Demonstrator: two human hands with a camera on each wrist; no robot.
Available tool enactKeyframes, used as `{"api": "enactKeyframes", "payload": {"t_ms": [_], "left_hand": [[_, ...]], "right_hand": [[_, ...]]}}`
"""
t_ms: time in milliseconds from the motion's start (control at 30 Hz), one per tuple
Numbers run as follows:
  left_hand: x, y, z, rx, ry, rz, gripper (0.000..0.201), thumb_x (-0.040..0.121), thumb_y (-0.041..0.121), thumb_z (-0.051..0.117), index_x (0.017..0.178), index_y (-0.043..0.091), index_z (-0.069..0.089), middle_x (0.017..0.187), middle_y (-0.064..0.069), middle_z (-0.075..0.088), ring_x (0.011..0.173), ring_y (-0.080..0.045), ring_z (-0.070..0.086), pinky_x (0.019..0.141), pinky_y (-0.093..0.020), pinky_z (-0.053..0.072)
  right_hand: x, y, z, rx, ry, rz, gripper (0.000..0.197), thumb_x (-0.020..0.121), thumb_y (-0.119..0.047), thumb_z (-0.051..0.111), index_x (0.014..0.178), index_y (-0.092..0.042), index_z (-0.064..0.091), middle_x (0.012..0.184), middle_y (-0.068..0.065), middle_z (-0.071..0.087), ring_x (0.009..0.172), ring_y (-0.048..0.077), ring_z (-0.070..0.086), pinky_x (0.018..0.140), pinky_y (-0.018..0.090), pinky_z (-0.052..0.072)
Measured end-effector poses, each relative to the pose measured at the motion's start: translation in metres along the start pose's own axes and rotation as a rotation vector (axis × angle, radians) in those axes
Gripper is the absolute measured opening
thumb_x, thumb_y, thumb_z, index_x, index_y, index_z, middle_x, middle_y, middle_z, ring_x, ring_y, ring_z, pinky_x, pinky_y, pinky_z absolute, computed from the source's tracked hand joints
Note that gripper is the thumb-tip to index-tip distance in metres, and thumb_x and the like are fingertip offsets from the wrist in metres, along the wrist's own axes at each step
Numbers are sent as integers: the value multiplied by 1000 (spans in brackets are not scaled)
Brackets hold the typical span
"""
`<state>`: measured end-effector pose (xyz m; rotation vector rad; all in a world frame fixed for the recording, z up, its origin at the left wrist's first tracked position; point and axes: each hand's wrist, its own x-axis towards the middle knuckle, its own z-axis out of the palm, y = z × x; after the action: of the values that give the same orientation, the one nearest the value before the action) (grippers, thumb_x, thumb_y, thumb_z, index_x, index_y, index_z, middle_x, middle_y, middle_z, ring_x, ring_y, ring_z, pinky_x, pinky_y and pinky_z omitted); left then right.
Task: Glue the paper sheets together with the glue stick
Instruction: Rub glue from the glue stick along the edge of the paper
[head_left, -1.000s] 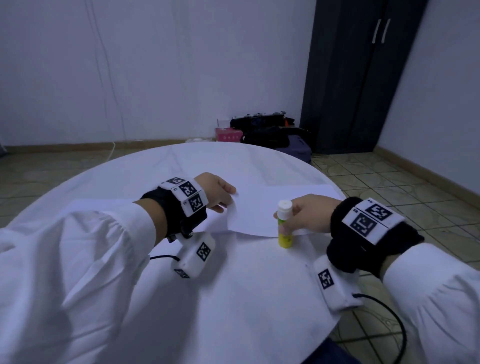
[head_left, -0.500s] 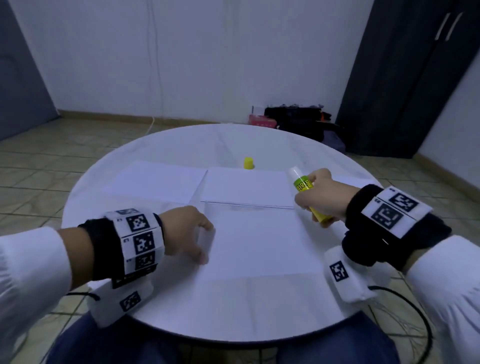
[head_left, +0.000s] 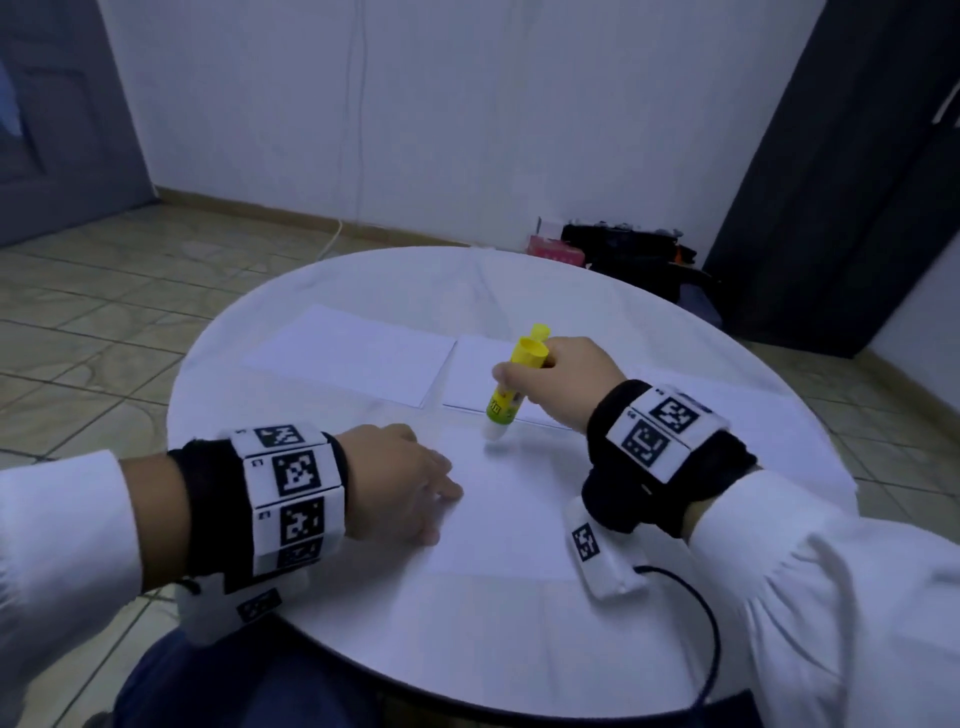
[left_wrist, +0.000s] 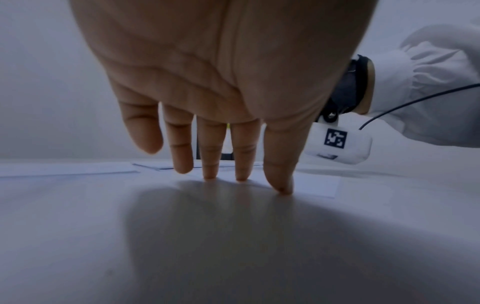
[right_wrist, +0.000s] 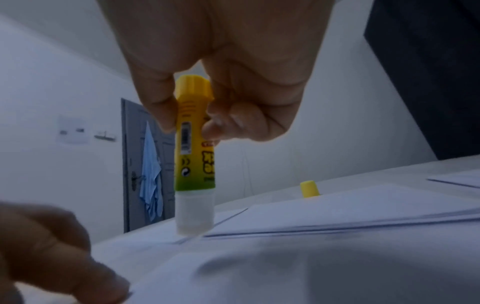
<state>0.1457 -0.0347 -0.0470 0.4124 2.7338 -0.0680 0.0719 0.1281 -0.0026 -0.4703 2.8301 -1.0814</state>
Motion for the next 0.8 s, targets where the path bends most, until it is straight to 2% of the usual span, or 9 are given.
{"api": "enactKeyframes", "payload": {"t_ms": [100,167,333,600,700,800], "left_hand": [[-1,-1,4,0,13,9,52,90,49,54,140,40,41,148,24,33,134,-13,29,106,-28,33],[0,-2,6,7,31,3,53,89,52,54,139,41,42,145,21,40,133,-13,31,106,-32,35],[1,-2,9,15,43,-1,62,82,64,56,138,43,42,141,20,45,132,-13,33,104,-37,38],[6,2,-1,57,25,5,64,74,65,64,130,41,46,135,15,47,124,-16,39,100,-35,39],[9,2,-3,129,-15,9,66,75,67,61,131,38,46,140,11,41,125,-20,38,100,-37,39],[14,2,-2,164,-30,1,76,74,69,61,139,36,40,147,13,32,132,-19,31,105,-38,37]], "right_hand": [[11,-10,20,-122,-53,-17,37,88,-37,58,72,-4,62,61,0,49,62,17,49,52,26,35],[16,-15,30,-150,-78,-12,37,87,-38,58,64,-10,52,59,0,46,59,15,46,50,25,32],[19,-15,40,-239,-80,-10,34,85,-37,59,66,-14,42,66,-1,44,60,12,43,50,26,30],[5,24,0,-335,-16,64,33,86,-37,58,67,-14,43,68,-1,44,60,11,41,50,26,28],[-7,44,-22,-353,14,109,33,86,-35,59,65,-14,44,67,0,45,59,11,41,50,25,29],[-17,62,-42,-370,56,160,33,87,-33,59,64,-13,45,67,1,46,60,11,41,51,25,30]]}}
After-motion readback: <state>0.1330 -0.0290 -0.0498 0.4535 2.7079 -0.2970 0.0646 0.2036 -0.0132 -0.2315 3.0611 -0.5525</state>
